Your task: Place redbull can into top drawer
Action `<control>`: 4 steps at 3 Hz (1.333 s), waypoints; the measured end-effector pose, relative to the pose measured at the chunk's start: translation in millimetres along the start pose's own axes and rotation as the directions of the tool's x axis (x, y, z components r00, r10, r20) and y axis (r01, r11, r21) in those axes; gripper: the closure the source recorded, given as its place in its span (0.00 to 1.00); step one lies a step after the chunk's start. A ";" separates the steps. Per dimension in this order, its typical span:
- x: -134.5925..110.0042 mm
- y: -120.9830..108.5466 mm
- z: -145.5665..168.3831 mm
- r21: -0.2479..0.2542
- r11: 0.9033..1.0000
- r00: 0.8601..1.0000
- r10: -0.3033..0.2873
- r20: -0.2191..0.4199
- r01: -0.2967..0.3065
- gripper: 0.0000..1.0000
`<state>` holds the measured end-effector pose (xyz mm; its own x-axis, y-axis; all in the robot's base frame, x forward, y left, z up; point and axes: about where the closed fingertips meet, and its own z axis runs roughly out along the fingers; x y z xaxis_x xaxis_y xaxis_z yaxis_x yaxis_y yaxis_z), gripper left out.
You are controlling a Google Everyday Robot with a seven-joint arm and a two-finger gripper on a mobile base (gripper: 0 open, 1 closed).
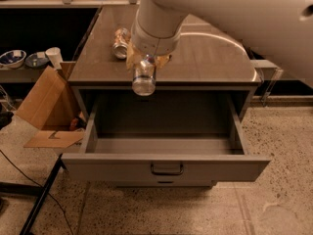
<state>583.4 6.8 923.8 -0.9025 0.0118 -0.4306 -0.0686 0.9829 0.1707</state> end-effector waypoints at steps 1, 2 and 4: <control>7.0 12.6 17.9 -0.056 0.996 0.998 -0.070 -0.008 0.069 1.00; 20.5 7.3 58.3 -0.077 0.974 0.977 -0.214 -0.004 0.213 1.00; 30.8 7.2 121.8 -0.092 0.889 0.894 -0.446 0.039 0.448 1.00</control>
Offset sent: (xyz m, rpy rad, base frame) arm 0.0086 0.0168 -0.0894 -0.0530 -0.0469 0.3318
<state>607.0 36.6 803.8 -0.7599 -0.4208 -0.4954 -0.5044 0.8625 0.0410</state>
